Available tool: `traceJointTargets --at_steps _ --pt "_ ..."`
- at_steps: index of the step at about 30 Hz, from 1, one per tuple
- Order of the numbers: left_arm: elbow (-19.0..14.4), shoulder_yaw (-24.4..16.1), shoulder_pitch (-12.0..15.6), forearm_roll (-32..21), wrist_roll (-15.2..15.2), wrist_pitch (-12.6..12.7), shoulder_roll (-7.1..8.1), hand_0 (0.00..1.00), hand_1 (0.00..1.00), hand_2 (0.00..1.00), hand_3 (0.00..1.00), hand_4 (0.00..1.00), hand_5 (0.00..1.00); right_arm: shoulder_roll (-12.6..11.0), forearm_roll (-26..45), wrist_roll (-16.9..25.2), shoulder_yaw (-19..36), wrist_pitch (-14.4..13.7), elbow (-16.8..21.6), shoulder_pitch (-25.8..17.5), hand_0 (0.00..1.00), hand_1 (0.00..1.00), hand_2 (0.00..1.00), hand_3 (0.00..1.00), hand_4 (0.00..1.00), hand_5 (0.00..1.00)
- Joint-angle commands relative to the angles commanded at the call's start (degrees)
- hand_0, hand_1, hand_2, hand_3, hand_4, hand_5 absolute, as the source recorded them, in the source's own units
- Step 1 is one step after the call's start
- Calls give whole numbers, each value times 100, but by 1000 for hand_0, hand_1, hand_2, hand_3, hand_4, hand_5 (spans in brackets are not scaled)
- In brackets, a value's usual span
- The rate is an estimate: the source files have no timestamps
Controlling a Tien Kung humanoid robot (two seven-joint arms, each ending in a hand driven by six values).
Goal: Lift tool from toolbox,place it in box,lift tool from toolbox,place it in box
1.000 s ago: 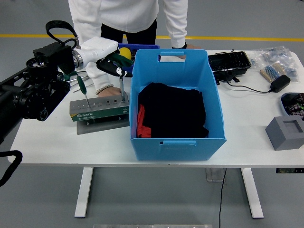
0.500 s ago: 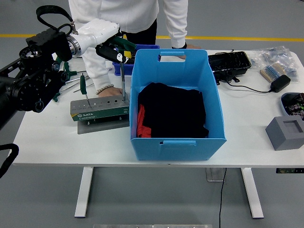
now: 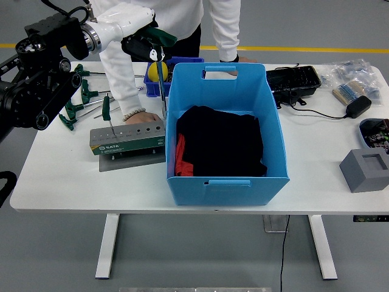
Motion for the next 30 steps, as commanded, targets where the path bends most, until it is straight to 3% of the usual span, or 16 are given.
traceJointTargets --at_steps 14,24,30 --pt "-431 226 70 -563 154 -219 -74 94 2 5 20 719 538 11 -80 -17 62 -10 -1 -43 648 638 714 577 817 681" --pt "-280 102 -86 -77 55 -8 -20 98 2 9 29 719 517 8 -22 -3 33 -13 0 -21 648 639 713 576 817 681" --pt "-434 -41 -251 -91 82 -27 93 98 2 10 31 701 517 5 -59 -12 51 -8 -3 -11 647 638 713 576 817 681"
